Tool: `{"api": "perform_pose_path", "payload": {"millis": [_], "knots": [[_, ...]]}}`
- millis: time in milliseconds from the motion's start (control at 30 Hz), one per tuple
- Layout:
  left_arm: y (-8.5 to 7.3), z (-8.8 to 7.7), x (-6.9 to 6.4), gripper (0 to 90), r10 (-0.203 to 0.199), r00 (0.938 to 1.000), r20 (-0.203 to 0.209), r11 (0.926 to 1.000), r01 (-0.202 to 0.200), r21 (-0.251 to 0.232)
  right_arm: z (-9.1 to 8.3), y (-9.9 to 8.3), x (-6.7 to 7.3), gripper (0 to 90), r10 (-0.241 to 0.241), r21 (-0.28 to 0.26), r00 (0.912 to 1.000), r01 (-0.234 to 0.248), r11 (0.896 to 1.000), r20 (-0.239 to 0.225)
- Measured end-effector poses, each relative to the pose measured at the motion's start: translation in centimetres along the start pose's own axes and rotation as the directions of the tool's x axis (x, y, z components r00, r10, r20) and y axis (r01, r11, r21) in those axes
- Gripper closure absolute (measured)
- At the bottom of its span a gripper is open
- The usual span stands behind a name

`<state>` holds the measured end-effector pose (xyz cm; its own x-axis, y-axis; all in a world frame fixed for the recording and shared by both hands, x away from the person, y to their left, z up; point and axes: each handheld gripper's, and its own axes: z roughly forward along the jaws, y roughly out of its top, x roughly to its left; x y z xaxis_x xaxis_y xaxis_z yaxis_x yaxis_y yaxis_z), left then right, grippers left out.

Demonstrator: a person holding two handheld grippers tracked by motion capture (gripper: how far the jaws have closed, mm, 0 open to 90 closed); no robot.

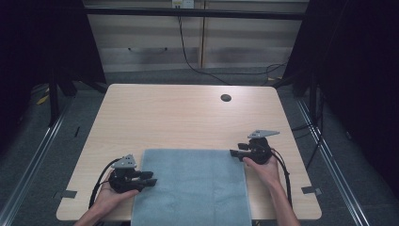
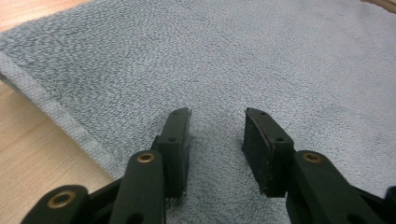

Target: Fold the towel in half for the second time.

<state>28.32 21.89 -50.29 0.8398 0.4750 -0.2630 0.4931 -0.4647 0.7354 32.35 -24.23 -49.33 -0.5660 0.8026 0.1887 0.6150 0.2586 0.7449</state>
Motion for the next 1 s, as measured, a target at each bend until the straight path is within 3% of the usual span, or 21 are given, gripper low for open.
{"api": "perform_pose_path", "payload": {"millis": [100, 200, 267, 333, 367, 433, 500, 533, 567, 600, 700, 767, 867, 933, 1000], "knots": [[0.3, -0.4, 0.0, 55.1, 0.009, 0.9998, -0.015, 0.9999, -0.009, -0.009, -0.1, -0.4, -0.2, 50.2, 0.007, 0.008, 0.9999, -0.007, 1.0, -0.009], [0.9, -1.2, 0.9, 52.0, -0.018, 0.9988, -0.045, 0.9982, 0.015, -0.057, -0.1, -0.8, -0.3, 52.7, 0.007, 0.022, 0.9999, -0.007, 1.0, -0.009], [1.6, -1.7, 1.9, 49.9, -0.039, 0.99, -0.136, 0.9969, 0.029, -0.073, 0.1, -0.9, -0.5, 54.1, 0.011, 0.036, 0.9999, -0.01, 0.999, -0.014], [2.3, -2.1, 2.8, 48.3, -0.065, 0.9866, -0.15, 0.9932, 0.049, -0.105, 0.3, -0.9, -0.5, 56.5, 0.004, 0.044, 1.0, -0.004, 0.999, -0.005], [2.7, -2.2, 3.3, 47.3, -0.07, 0.9813, -0.18, 0.9926, 0.051, -0.11, 0.4, -0.9, -0.5, 57.4, -0.001, 0.047, 1.0, 0.001, 0.999, -0.008], [3.2, -1.9, 4.4, 45.8, -0.079, 0.9826, -0.168, 0.9918, 0.06, -0.113, 0.5, -1.0, -0.4, 59.1, 0.001, 0.057, 1.0, 0.0, 0.998, -0.007], [3.5, -1.2, 5.3, 43.5, -0.078, 0.976, -0.203, 0.9922, 0.056, -0.111, 0.5, -1.0, -0.5, 60.3, -0.001, 0.055, 0.9999, 0.001, 0.999, -0.011], [3.5, -0.8, 5.7, 43.2, -0.087, 0.9793, -0.183, 0.9909, 0.066, -0.117, 0.5, -1.0, -0.5, 61.1, 0.003, 0.053, 0.9999, -0.002, 0.999, -0.013], [3.6, -0.3, 6.1, 42.5, -0.099, 0.98, -0.173, 0.993, 0.087, -0.08, 0.5, -1.1, -0.5, 62.2, 0.004, 0.053, 0.9999, -0.003, 0.999, -0.013], [3.7, 0.4, 6.6, 39.4, -0.077, 0.9778, -0.195, 0.9968, 0.071, -0.037, 0.5, -1.1, -0.5, 64.0, 0.002, 0.051, 1.0, -0.001, 0.999, -0.01], [3.4, 1.3, 7.5, 38.6, -0.134, 0.972, -0.193, 0.99, 0.123, -0.07, 0.6, -1.1, -0.2, 69.8, -0.011, 0.054, 0.9998, 0.012, 0.998, -0.015], [3.4, 1.5, 7.4, 37.4, -0.096, 0.9727, -0.211, 0.995, 0.088, -0.047, 0.6, -1.1, -0.1, 72.9, -0.016, 0.058, 0.9997, 0.017, 0.998, -0.018], [3.3, 1.6, 7.3, 38.4, -0.101, 0.9724, -0.21, 0.9943, 0.091, -0.057, 0.7, -1.2, 0.0, 76.0, -0.011, 0.048, 0.9996, 0.013, 0.999, -0.025], [3.4, 1.8, 7.1, 47.2, -0.063, 0.9805, -0.186, 0.9974, 0.055, -0.046, 0.7, -1.3, 0.1, 78.4, -0.005, 0.051, 0.9994, 0.006, 0.999, -0.033], [3.5, 2.0, 6.6, 55.9, -0.029, 0.9809, -0.193, 0.9994, 0.024, -0.026, 0.7, -1.3, 0.1, 79.4, 0.003, 0.046, 0.9994, -0.001, 0.999, -0.035]]}}
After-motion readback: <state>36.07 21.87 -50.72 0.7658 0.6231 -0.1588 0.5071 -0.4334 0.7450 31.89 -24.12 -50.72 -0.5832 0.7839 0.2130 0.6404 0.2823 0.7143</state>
